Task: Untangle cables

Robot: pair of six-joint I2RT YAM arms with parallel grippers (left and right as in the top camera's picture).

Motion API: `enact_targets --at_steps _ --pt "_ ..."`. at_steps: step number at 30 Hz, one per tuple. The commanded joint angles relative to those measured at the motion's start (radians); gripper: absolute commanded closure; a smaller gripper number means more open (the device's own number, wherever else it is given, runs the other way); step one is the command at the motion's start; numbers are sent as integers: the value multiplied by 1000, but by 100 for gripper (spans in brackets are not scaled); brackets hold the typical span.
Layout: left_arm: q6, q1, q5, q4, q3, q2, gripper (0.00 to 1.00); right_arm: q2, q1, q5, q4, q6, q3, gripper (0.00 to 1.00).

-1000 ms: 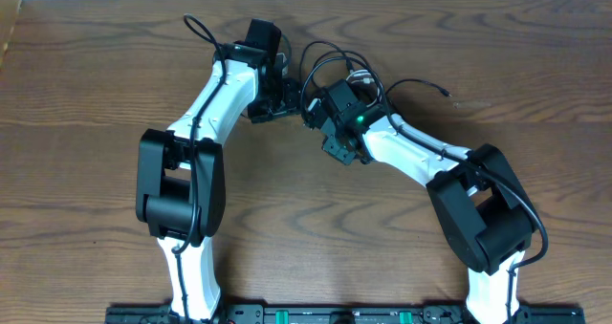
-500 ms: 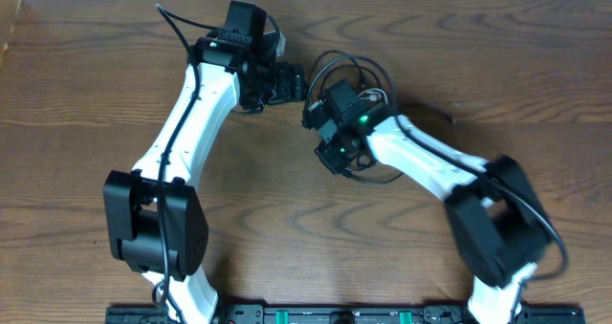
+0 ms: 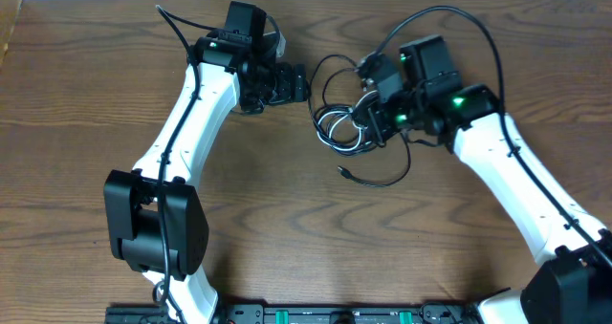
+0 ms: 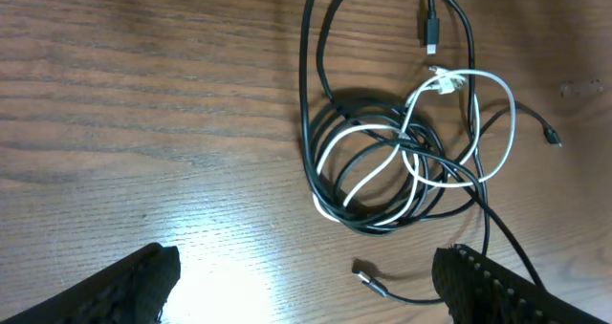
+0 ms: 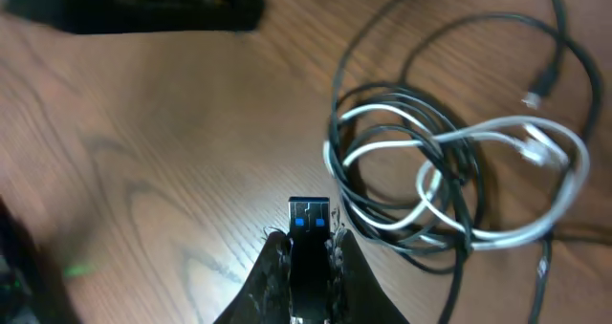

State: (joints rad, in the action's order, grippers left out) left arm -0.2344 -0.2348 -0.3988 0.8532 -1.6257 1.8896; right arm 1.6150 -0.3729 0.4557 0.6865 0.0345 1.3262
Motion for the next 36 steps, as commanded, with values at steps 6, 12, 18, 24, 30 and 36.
enact_targets --at_steps 6,12,18,24,30,36 --pt "-36 -70 -9 3 6 55 10 8 175 -122 14 -325 2 99" --pt "-101 -125 -9 11 21 121 23 8 252 -154 12 -405 1 99" --pt "-101 -194 -8 -32 50 136 32 8 254 -165 32 -404 0 99" --pt "-349 -257 142 -26 52 136 51 8 254 -166 31 -404 0 99" --pt "-469 -312 207 -75 74 136 59 8 253 -204 49 -404 0 99" --pt "-538 -330 209 -146 110 136 66 8 253 -203 58 -404 0 99"
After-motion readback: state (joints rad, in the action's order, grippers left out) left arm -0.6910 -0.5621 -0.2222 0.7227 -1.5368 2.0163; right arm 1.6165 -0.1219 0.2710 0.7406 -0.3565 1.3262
